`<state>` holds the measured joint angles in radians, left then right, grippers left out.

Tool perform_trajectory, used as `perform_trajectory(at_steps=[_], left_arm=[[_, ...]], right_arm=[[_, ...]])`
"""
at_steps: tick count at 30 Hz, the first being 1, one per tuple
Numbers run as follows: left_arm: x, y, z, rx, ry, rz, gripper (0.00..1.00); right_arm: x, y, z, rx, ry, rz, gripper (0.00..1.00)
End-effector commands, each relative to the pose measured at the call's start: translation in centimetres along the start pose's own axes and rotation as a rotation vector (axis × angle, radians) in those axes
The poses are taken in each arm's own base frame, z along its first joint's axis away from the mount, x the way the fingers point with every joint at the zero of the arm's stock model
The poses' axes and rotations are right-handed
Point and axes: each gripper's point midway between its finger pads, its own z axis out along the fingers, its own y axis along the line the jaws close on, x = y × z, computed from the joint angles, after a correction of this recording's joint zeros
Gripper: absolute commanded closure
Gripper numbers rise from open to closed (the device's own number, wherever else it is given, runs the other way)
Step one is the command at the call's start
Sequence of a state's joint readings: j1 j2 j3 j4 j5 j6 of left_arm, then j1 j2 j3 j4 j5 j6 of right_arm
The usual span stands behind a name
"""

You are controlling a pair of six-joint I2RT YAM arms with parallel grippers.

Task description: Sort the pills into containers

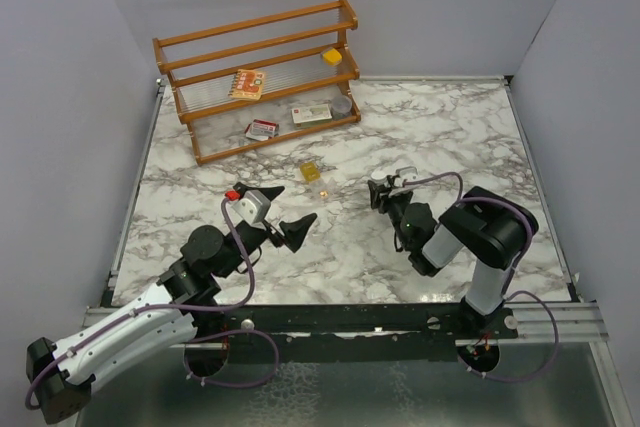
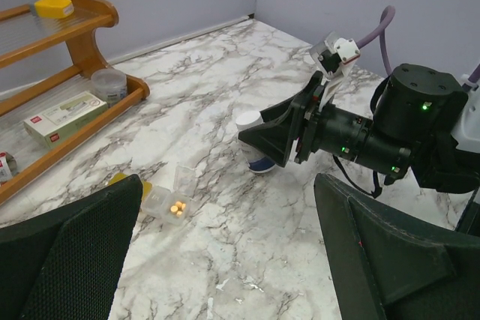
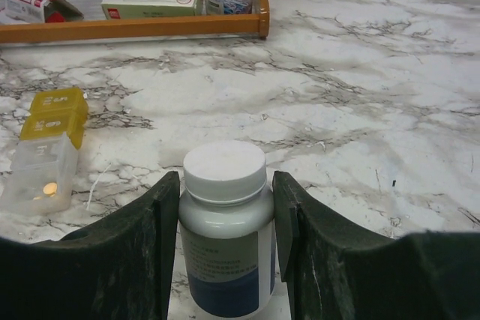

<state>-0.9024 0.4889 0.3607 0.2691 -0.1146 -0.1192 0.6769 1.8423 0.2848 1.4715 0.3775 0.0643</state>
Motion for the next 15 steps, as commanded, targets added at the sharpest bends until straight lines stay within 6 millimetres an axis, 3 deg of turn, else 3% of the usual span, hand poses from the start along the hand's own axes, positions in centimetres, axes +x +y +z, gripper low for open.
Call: perform_trajectory(at_steps=[1,6,15], left_arm=[[-1.3,0.2,0.3,-0.014,-0.043,0.006,0.01],[-1.2,0.3,0.3,-0.018,-0.041,0.004,0.01],[-1.5,0.6,0.0,-0.032,-0.058,0.003,0.01]], right_arm=[[-1.2,0.0,-2.0,0.032,-0.112,0.029,0.99],[-0.6,-0.1,-3.1,0.080,-0.090,0.015,0.99],[-3.6,0.0,-3.1,0.100,-0.166,-0.011,0.99]])
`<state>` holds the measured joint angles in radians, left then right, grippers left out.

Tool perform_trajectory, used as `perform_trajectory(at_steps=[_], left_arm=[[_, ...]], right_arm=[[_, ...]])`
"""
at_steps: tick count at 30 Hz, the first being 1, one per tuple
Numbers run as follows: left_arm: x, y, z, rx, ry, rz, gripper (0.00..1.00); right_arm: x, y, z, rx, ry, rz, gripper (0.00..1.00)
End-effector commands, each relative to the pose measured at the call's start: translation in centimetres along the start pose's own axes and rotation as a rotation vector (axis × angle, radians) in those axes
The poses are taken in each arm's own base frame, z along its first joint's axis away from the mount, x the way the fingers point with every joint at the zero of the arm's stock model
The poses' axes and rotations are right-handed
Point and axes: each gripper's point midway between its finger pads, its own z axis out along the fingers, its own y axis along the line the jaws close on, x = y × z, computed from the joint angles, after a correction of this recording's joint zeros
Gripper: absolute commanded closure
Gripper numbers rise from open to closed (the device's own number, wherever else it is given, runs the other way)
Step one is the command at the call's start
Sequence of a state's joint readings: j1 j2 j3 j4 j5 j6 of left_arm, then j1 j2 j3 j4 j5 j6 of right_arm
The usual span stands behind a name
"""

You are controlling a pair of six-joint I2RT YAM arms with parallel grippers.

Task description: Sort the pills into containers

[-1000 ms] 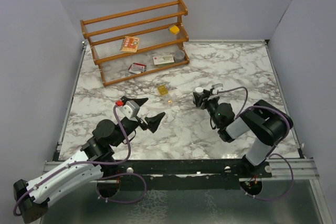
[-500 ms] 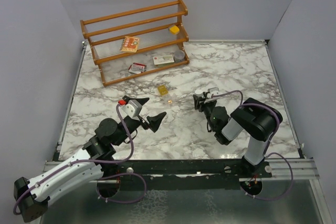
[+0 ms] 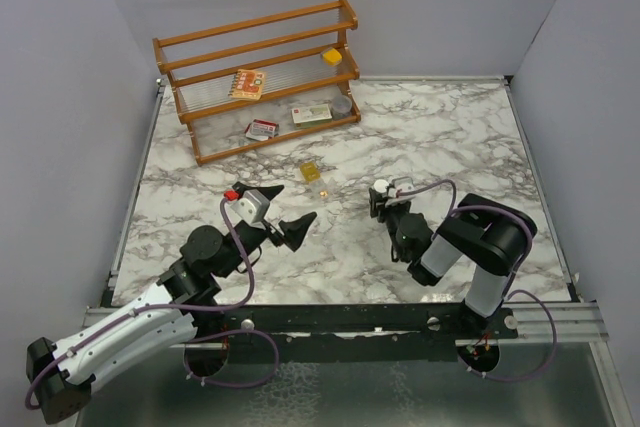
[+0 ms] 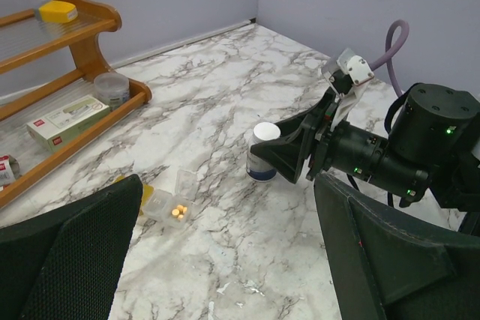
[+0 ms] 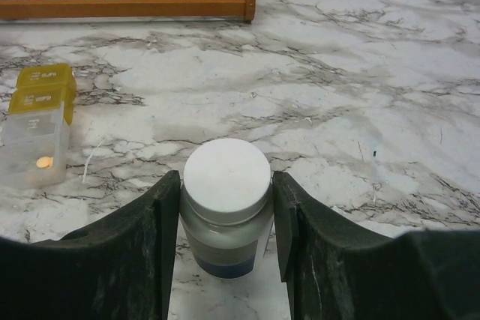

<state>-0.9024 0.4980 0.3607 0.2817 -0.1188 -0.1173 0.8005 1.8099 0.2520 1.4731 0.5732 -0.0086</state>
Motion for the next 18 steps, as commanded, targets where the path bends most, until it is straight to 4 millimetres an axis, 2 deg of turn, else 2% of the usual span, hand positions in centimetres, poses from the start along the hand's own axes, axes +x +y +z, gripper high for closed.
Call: perform_trajectory(at_steps=[1,6,8,11,17,18], left_arm=[[-1.4,0.6,-0.2,-0.029,-0.055,0.002,0.01],[-1.2,0.7,-0.5,-0.035,-0.059,-0.005,0.01],[-1.2,0.7,-0.5,-0.032,-0.060,-0.007,0.01],[-1.4,0.6,-0.6,-0.031,-0.066,-0.010,0.01],[-1.9,0.5,-0.8,-0.027,-0.081,-0.020,0.01],[-1.9,0.5,-0.8,-0.027,-0.083,-0.022,0.01]], right_arm=[[-3.2,-0.9,-1.1,0.035,-0.157,0.070,0.99],[-2.2,-0.7,-2.0,0.040,-0.125,0.069,0.99],[-1.9,-0.8,-2.3,0.053,-0.117,0.065,0.93],[-1.8,-1.0,-2.6,0.063,-0.112,0.067,0.73],[-2.0,-1.4,-2.6,0.102,-0.114,0.073,0.27],[-2.1,-1.4,-2.6,0.105,-0.117,0.075,0.16]])
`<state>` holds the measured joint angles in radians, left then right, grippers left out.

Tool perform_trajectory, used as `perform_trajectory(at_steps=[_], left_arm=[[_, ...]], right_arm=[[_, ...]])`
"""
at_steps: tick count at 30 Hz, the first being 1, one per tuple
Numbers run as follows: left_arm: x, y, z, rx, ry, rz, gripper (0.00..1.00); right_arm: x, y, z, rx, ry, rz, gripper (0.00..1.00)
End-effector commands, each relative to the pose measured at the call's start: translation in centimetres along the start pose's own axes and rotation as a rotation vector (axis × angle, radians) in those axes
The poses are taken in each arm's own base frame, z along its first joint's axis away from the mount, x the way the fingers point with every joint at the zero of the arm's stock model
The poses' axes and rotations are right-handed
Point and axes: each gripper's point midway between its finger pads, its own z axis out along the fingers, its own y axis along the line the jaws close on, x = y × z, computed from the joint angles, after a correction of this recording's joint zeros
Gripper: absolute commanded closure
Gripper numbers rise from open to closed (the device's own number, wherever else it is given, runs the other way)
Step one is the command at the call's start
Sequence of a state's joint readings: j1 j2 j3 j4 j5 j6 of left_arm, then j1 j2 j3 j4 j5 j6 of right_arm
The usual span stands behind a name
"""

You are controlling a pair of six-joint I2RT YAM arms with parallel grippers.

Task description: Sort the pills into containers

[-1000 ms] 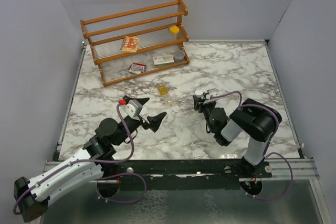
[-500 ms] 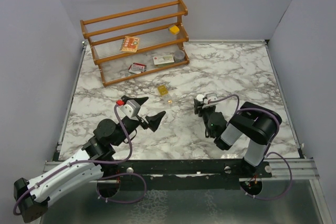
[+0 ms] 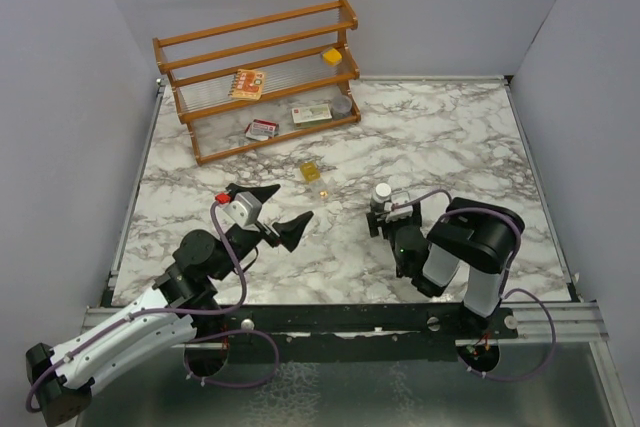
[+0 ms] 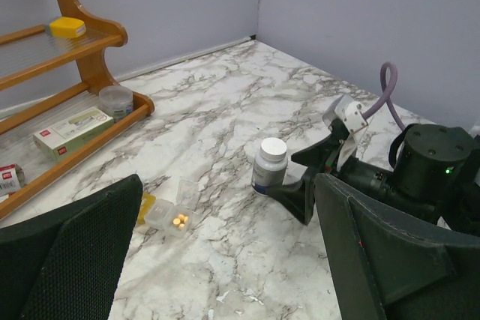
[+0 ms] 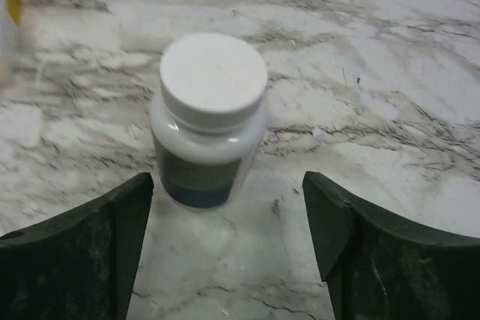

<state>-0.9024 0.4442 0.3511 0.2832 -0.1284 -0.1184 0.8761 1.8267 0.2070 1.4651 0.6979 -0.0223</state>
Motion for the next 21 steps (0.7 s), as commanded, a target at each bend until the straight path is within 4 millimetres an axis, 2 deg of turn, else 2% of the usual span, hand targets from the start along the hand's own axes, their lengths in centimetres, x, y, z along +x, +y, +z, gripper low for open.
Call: perform_trajectory(at_steps=[1,9,17,21], left_arm=[[-0.8,0.4,-0.1,-0.021,-0.036,-0.014,0.01],[-0.7,0.5,-0.1,-0.027,-0.032,-0.012,0.01],[0.2,1.3,0.2,-0.075,-0.005,-0.007,0.01],[0.3,1.6,0.1,-0.092,-0.002,-0.006,0.01]], right_arm=[[-3.9,-1.4,-0.6,0.066,-0.169,0.137,0.14],[-5.1,-1.2,-0.5,0.094,-0.193,0.115,0.12],[-7.3,0.0,-2.5,0.119,-0.164,0.070,0.08],[-8.2,-0.9,-4.1,0.176,-0.155,0.093,0.07]])
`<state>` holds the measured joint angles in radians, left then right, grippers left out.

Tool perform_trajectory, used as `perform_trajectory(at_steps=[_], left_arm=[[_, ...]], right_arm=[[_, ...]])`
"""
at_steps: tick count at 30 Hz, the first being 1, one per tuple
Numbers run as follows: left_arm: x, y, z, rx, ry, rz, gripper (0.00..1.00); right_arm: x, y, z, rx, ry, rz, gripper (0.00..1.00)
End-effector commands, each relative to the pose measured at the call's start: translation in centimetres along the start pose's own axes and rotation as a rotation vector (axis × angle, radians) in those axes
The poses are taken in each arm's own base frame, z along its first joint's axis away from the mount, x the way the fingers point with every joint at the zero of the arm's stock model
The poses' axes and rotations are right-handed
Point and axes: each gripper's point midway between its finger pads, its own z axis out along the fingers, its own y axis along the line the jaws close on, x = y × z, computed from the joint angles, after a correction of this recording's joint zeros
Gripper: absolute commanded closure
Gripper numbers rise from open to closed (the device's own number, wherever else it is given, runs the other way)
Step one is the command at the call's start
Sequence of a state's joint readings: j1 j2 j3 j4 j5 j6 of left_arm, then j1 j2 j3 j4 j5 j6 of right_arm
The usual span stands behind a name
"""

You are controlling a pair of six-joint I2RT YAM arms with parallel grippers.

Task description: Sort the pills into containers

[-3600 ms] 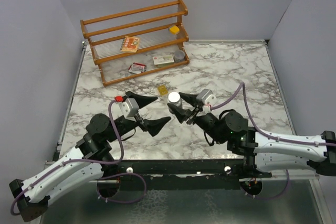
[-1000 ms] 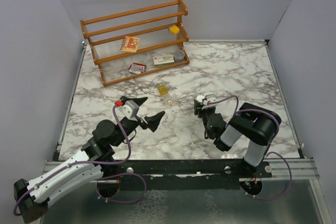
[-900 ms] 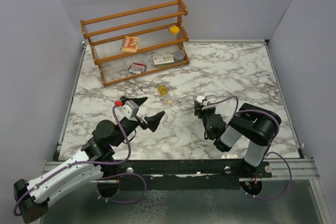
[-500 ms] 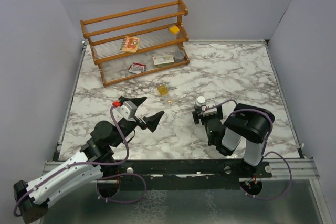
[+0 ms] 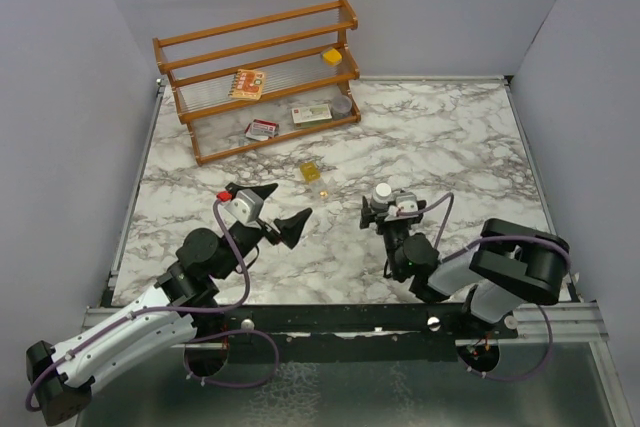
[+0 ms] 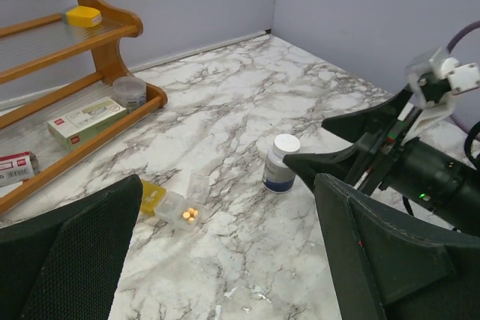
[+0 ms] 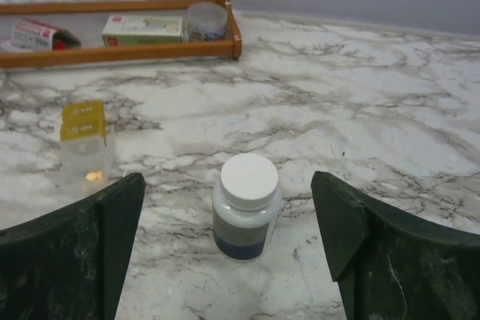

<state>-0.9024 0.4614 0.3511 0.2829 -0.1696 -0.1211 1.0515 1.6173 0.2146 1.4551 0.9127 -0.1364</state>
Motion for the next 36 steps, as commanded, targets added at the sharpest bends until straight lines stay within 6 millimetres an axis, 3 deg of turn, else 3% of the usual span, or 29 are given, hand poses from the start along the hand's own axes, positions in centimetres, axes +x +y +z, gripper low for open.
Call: perform_trajectory(at_steps=[1,4,7,10,11,13,15,17,19,23,27,29,31,36], left_arm=[[-0.2,0.9,0.0,-0.049,-0.016,-0.008,0.01],[-0.3,1.0,-0.2,-0.058,-0.019,-0.014,0.01],[0.2,1.5,-0.1,-0.086,-0.007,-0.010,0.01],[1.2,2.1,0.2,-0.122,0.025,0.001,0.01],[1.6,2.4,0.4,-0.136,0.038,0.001,0.01],[2.5,2.9,0.6,-0.168,0.057,-0.003,0.01],[3.5,3.4,0.8,-0.202,0.075,-0.004,0.01],[4.5,3.9,1.1,-0.226,0.090,-0.003,0.01],[5.2,4.2,1.7,-0.245,0.109,-0.005,0.01],[5.7,5.3,3.0,-0.261,0.115,-0.012,0.01],[5.9,8.0,4.2,-0.286,0.116,-0.056,0.01],[6.4,10.3,4.7,-0.317,0.129,-0.088,0.01],[7.0,11.4,5.4,-0.312,0.141,-0.111,0.01],[9.2,12.7,8.1,-0.299,0.222,-0.079,0.01]], right_arm=[[-2.4,-2.1,-1.3,0.123,-0.024,0.048,0.07],[-3.6,-3.0,-1.7,0.157,-0.031,0.048,0.06],[-6.1,-3.2,-1.7,0.184,-0.051,0.046,0.06],[-8.8,-1.6,-0.8,0.126,-0.056,0.004,0.07],[-10.4,-0.3,-0.1,0.094,-0.044,0.008,0.11],[-12.6,1.9,0.9,0.025,-0.018,-0.012,0.34],[-14.5,3.8,1.8,-0.031,-0.007,-0.029,0.69],[-15.9,5.7,2.6,-0.094,0.009,-0.044,0.96],[-16.4,7.0,3.5,-0.131,0.031,-0.046,0.99],[-15.6,8.8,5.3,-0.202,0.116,-0.014,0.99],[-14.2,9.8,6.5,-0.290,0.178,0.079,0.99],[-12.9,10.3,7.1,-0.341,0.229,0.127,0.99],[-11.4,10.4,7.5,-0.350,0.273,0.139,0.99],[-9.5,11.4,7.8,-0.394,0.318,0.147,0.96]])
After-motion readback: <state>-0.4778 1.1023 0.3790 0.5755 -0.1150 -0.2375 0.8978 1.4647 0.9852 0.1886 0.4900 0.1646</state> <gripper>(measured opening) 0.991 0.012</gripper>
